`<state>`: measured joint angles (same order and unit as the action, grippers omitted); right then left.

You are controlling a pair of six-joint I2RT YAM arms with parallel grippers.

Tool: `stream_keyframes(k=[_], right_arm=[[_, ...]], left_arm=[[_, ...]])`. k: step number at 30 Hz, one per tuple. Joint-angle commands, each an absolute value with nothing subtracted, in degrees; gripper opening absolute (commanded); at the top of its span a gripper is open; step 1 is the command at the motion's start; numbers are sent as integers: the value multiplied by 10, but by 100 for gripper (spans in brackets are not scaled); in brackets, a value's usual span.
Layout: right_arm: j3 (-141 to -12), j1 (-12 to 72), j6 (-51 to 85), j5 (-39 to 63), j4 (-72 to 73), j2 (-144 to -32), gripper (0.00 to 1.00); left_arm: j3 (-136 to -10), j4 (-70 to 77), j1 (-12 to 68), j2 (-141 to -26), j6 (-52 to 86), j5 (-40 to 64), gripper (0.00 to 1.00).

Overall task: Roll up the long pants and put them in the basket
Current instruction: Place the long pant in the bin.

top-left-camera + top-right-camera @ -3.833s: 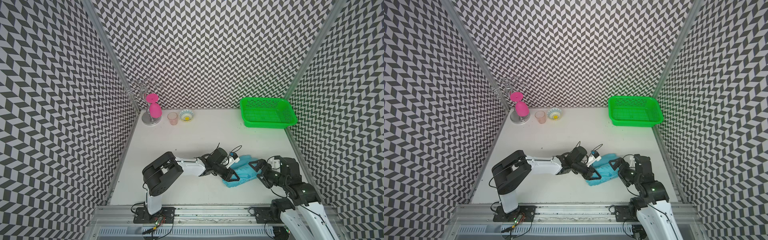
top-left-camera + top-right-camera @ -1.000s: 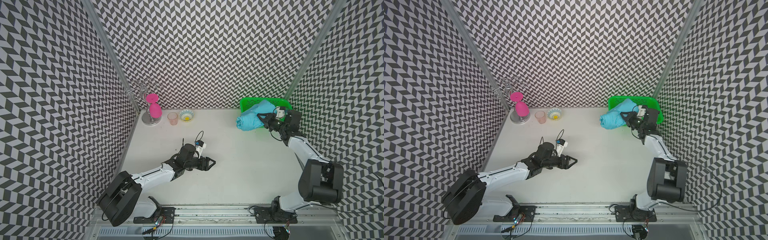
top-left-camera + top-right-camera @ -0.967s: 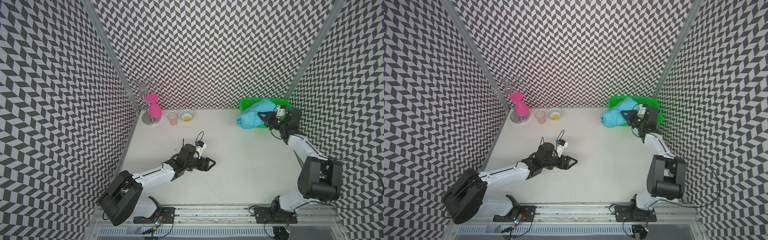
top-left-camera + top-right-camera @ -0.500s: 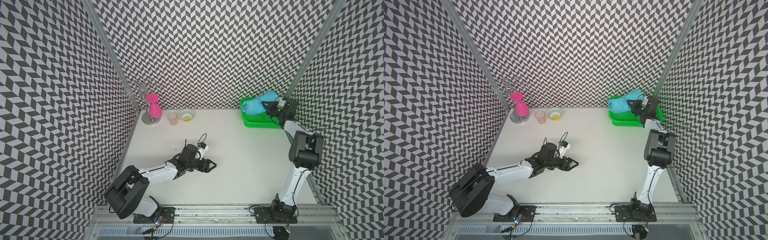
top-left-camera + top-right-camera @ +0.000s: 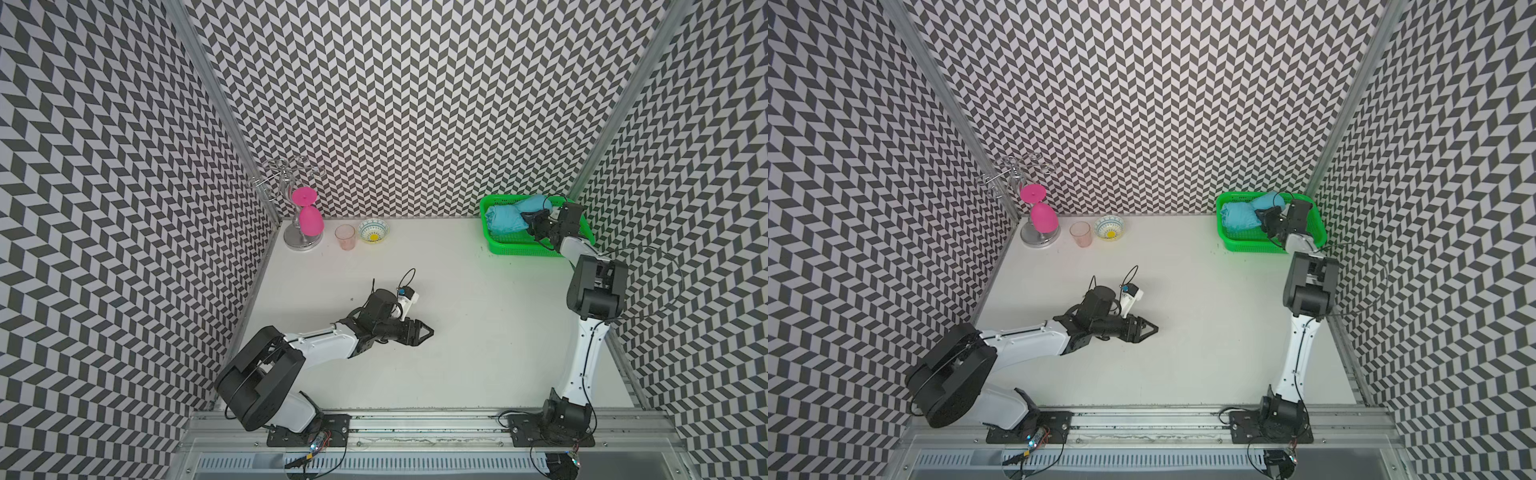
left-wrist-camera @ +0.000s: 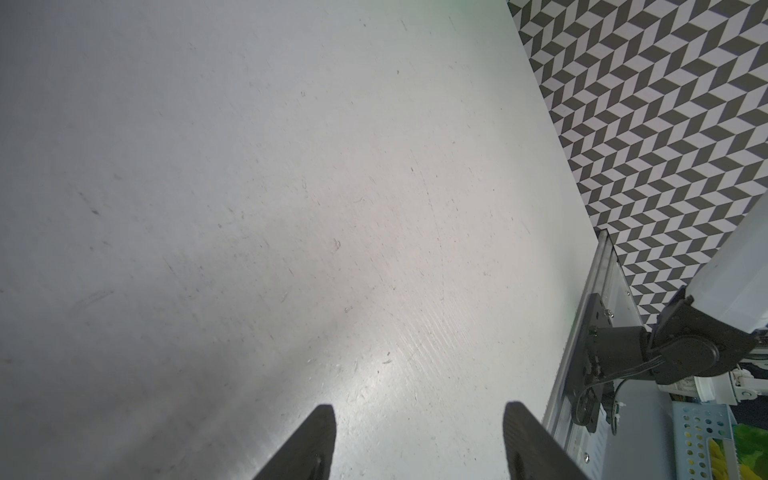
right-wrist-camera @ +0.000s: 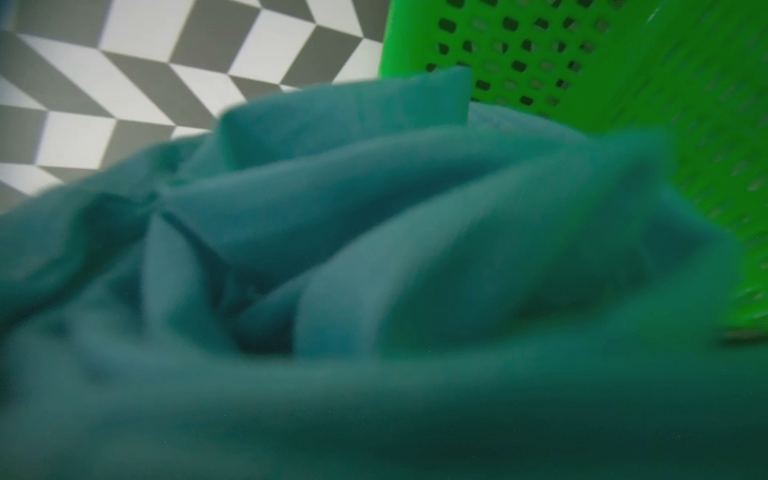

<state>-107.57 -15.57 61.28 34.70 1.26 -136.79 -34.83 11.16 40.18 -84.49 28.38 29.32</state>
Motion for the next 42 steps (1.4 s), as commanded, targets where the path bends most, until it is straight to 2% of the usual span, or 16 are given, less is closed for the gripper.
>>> stream_keyframes(k=[1,8,12,15,17,19,20,28,38,39,40,42], right_arm=[[-1097,-159,602,316,-10,-1374,0],[-1116,-158,599,271,-101,-1392,0],[-1116,-158,609,284,-105,-1395,1],[-1123,-160,608,298,-106,-1395,28],[-1133,-162,603,304,-116,-1392,39],[-1133,-165,602,309,-119,-1383,59],[-1134,-168,601,310,-120,-1377,64],[-1138,-191,593,314,-139,-1339,70],[-1139,-232,544,319,-178,-1327,74],[-1144,-234,534,320,-187,-1329,76],[-1151,-235,519,317,-198,-1332,82],[-1166,-236,492,317,-224,-1340,99]], left_arm=[[-352,128,400,-841,284,291,68],[-348,124,397,-834,285,279,67],[-347,122,395,-832,286,274,68],[-348,121,393,-833,287,274,68],[-348,120,392,-831,288,273,68],[-348,120,392,-825,290,269,68],[-347,119,392,-822,291,265,68],[-341,110,389,-797,294,244,68],[-338,107,387,-787,296,236,68],[-336,107,388,-787,297,235,68],[-335,108,388,-787,298,235,68],[-333,108,388,-787,298,233,68]])
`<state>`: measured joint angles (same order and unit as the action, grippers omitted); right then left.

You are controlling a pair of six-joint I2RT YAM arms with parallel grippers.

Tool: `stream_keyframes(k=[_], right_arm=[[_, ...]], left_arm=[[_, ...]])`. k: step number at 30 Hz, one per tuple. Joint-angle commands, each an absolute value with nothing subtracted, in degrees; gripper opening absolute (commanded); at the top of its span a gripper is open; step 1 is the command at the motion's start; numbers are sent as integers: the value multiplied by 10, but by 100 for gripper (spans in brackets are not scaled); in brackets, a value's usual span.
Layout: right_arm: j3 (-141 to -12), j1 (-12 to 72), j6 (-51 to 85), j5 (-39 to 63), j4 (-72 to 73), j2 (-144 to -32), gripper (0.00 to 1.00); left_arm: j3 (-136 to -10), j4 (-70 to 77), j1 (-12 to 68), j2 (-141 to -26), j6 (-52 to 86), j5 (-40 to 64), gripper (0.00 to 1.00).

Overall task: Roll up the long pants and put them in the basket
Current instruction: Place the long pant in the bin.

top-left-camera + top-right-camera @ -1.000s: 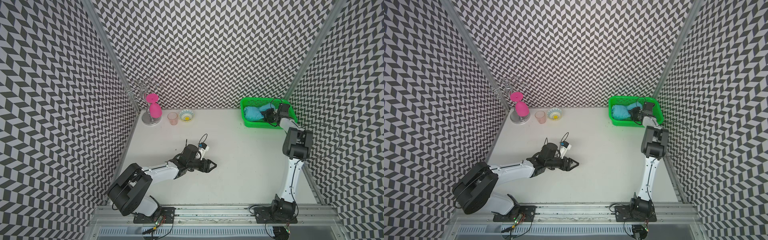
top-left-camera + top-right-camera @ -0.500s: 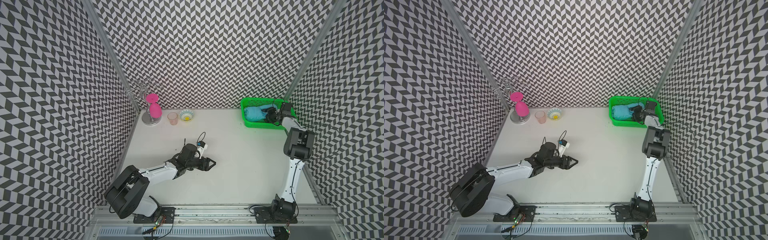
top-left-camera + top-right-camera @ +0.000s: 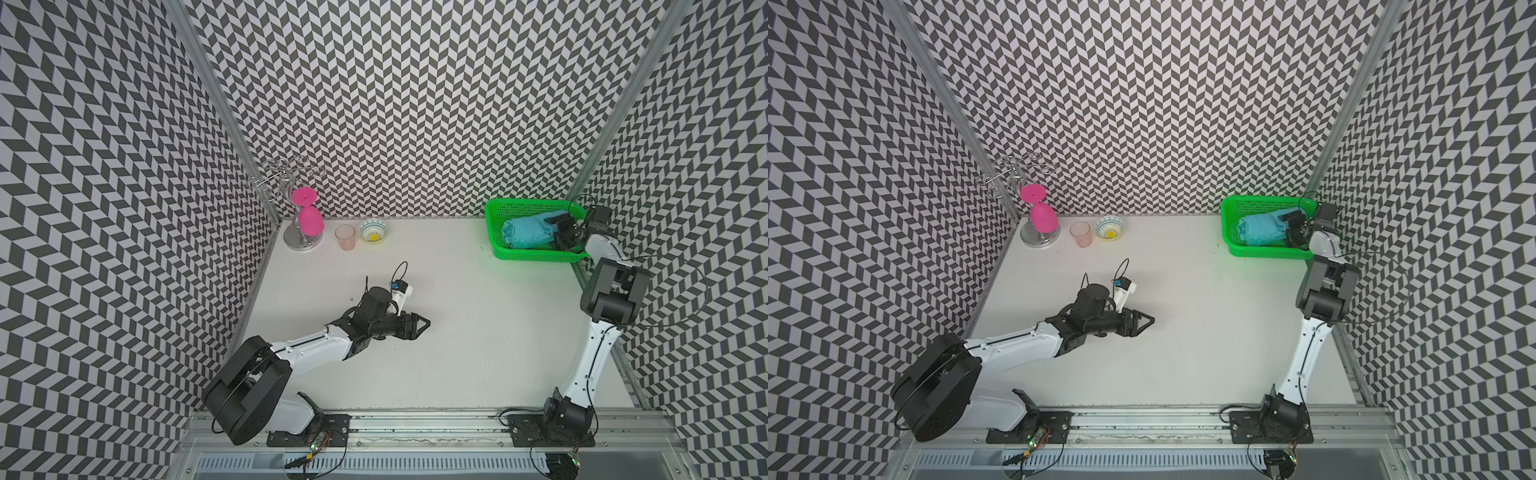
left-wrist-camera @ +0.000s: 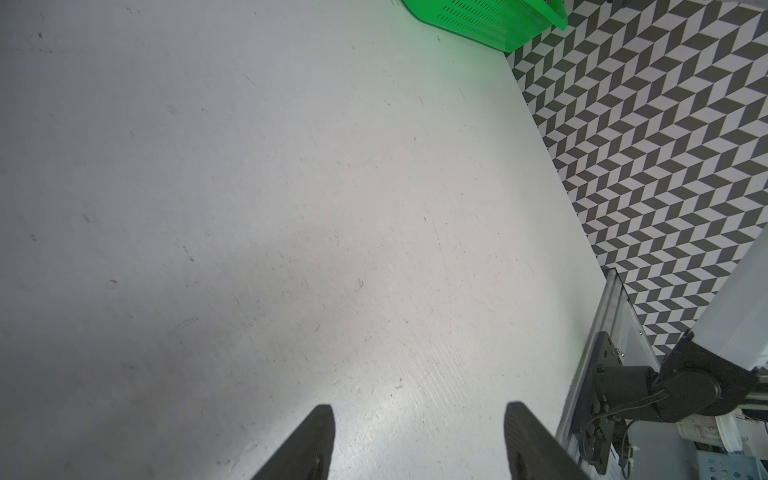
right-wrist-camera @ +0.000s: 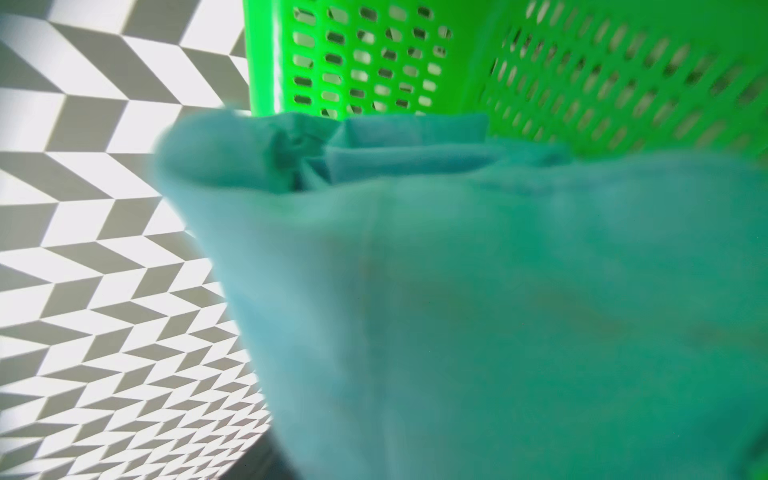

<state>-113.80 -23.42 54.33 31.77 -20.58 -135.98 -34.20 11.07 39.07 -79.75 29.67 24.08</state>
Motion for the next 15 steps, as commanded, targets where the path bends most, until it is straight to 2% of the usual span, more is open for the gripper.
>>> stream_keyframes(k=[1,15], right_arm=[[-1172,-236,482,321,-234,-1343,100],[-1148,-249,390,284,-299,-1294,100]], left_arm=[[-332,108,388,-787,299,232,68],[-329,115,387,-788,303,225,68]])
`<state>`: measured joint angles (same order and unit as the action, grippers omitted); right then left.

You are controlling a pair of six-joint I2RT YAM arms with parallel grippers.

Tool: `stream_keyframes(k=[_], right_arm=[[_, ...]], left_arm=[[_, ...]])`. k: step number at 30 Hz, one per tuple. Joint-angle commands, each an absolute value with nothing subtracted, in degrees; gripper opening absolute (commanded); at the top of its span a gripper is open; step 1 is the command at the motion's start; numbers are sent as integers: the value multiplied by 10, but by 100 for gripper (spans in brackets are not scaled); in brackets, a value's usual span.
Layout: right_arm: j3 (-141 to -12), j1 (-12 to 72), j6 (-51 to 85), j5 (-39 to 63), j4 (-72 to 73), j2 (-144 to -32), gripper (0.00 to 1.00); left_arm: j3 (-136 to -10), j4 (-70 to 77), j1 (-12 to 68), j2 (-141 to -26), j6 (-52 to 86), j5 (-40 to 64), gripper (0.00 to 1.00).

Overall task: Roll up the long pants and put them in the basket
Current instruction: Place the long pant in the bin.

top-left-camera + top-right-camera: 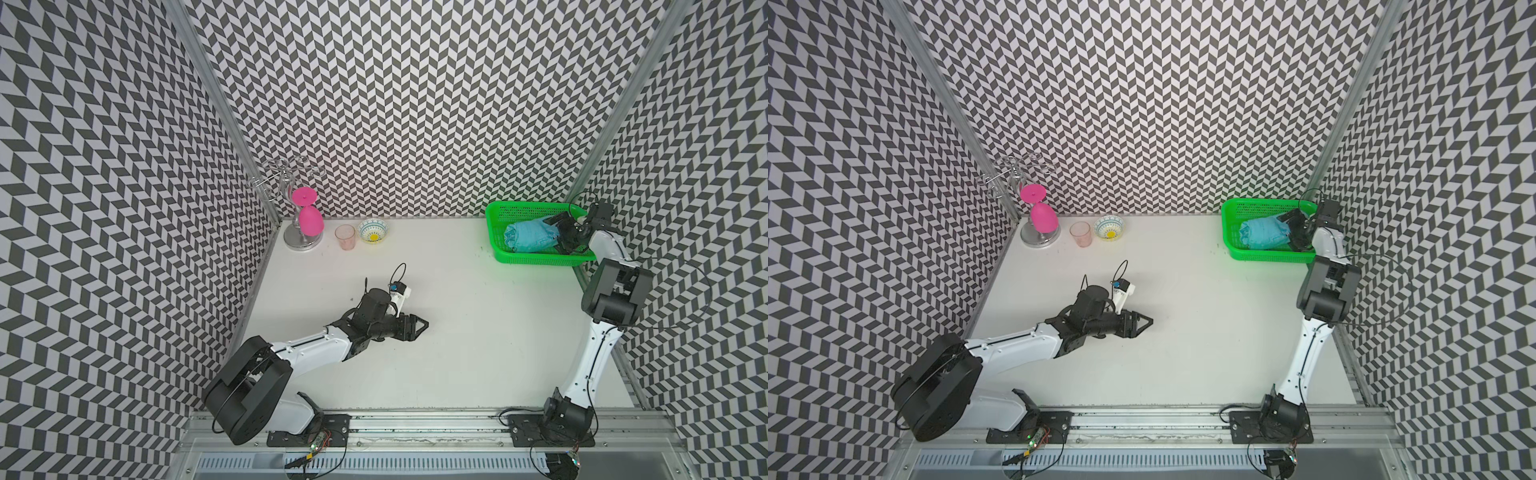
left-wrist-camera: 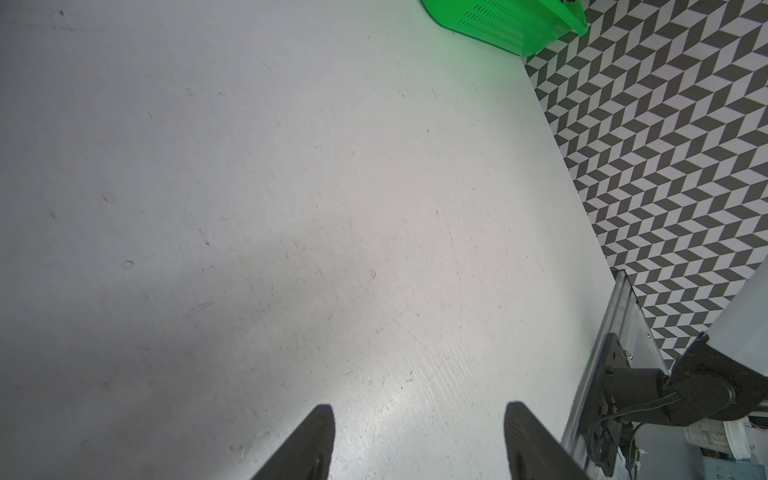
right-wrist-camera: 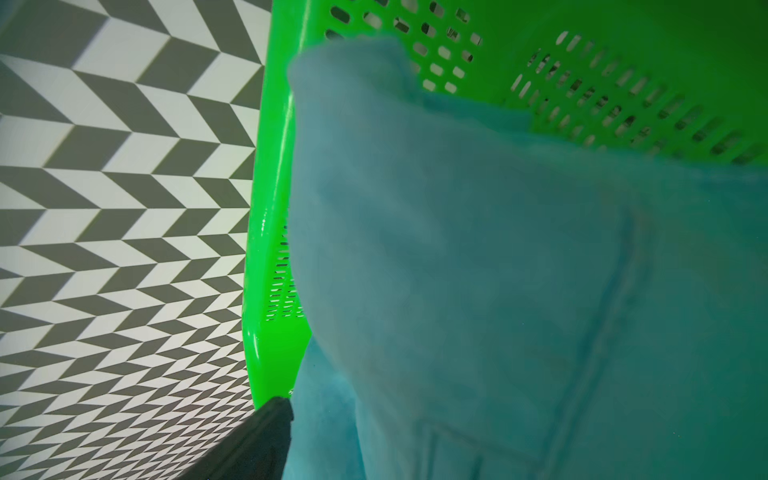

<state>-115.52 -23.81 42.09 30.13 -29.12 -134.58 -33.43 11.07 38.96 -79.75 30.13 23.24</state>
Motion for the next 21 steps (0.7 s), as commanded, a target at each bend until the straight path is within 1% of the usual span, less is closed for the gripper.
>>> stream_keyframes(k=[1,8,13,17,21], right_arm=[[-1141,-250,387,283,-298,-1290,100],[-1113,-253,363,303,-303,-1255,100],[-1076,-259,339,337,-303,-1222,100],[-1003,-259,311,360,-278,-1169,99],[-896,-256,268,366,-233,-1088,99]], left_arm=[[-328,116,388,-789,303,225,68],[-327,120,387,-794,303,222,68],[-328,120,387,-788,301,214,68],[-344,102,385,-785,278,187,68],[-380,84,365,-768,237,119,69]])
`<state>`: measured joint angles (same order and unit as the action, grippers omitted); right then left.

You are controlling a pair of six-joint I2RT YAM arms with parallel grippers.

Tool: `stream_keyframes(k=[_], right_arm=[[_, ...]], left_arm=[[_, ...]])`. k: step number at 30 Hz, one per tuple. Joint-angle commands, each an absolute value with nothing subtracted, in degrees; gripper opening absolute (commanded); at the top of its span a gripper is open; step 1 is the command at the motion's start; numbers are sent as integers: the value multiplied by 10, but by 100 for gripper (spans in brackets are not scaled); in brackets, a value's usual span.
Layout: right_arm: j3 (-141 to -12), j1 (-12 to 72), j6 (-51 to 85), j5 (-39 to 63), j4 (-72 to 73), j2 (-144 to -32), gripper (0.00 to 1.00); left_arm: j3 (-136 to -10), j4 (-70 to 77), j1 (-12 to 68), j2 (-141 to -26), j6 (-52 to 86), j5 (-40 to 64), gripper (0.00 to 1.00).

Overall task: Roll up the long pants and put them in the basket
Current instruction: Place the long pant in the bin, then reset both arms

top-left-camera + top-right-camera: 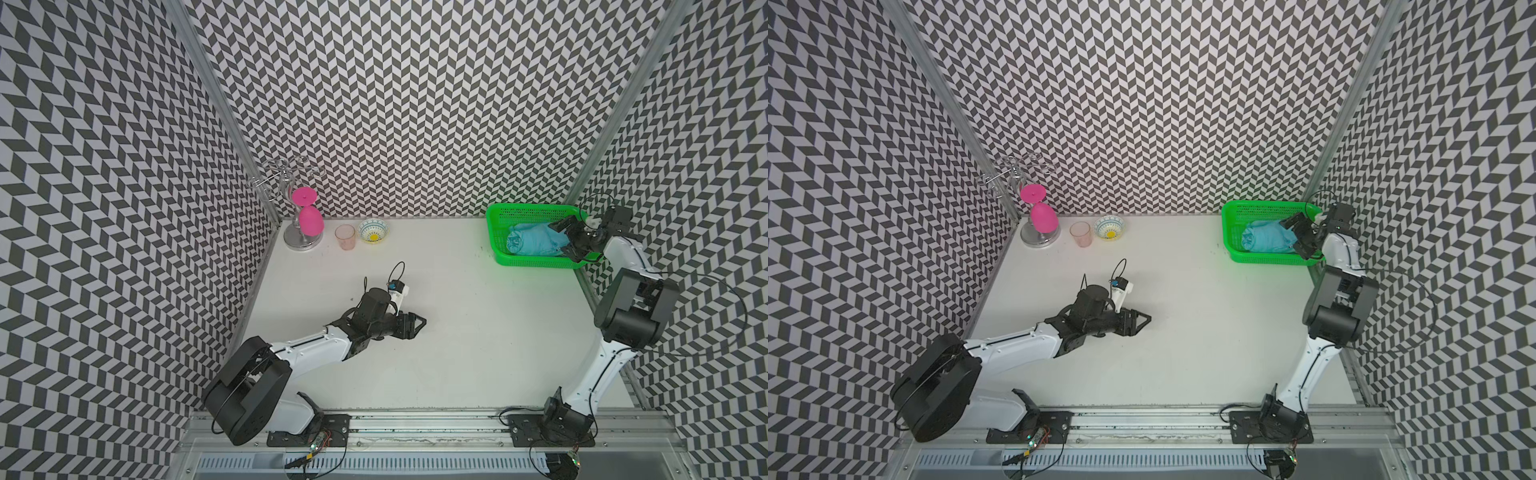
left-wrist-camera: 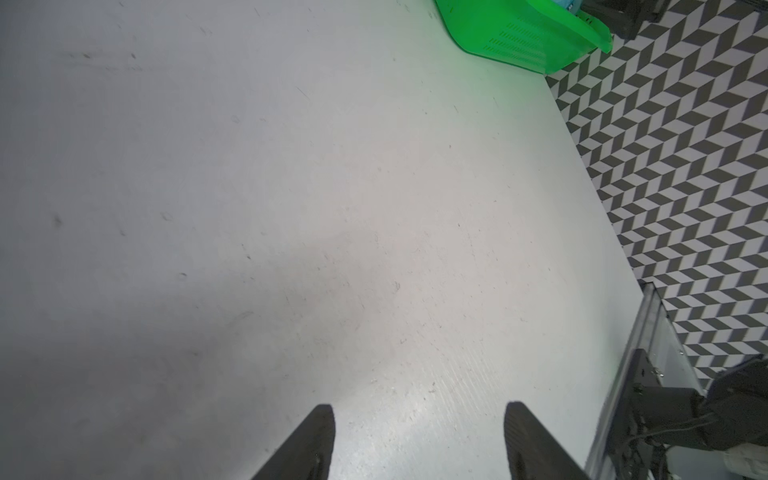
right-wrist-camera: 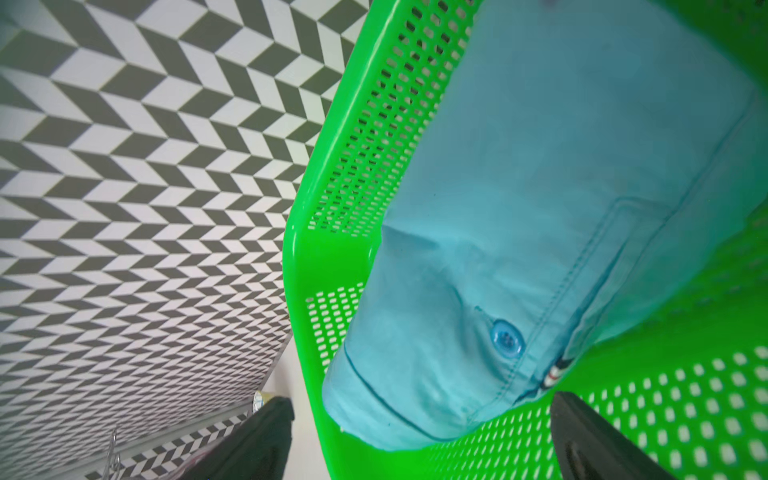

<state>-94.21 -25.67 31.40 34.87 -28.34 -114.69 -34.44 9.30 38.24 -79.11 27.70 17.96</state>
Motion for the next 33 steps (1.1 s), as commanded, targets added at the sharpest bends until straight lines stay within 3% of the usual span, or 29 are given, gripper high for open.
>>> stream_keyframes(k=[1,10,14,17,21,25,33], right_arm=[[-867,-255,257,366,-217,-1065,99],[-566,-198,188,235,0,-821,100],[-410,-131,149,119,148,-719,100],[-310,-105,119,75,280,-674,100],[-214,-92,106,39,424,-675,100],[-175,-73,60,38,528,-731,100],[-158,-40,30,74,661,-839,100]], left_arm=[[-386,87,356,-762,229,103,70],[-423,168,240,-712,159,-75,83],[-357,240,189,-666,131,-170,88],[-292,284,149,-617,114,-244,97],[-173,427,119,-563,58,-308,100],[-119,503,89,-592,40,-311,100],[-110,601,-1,-731,92,-182,100]])
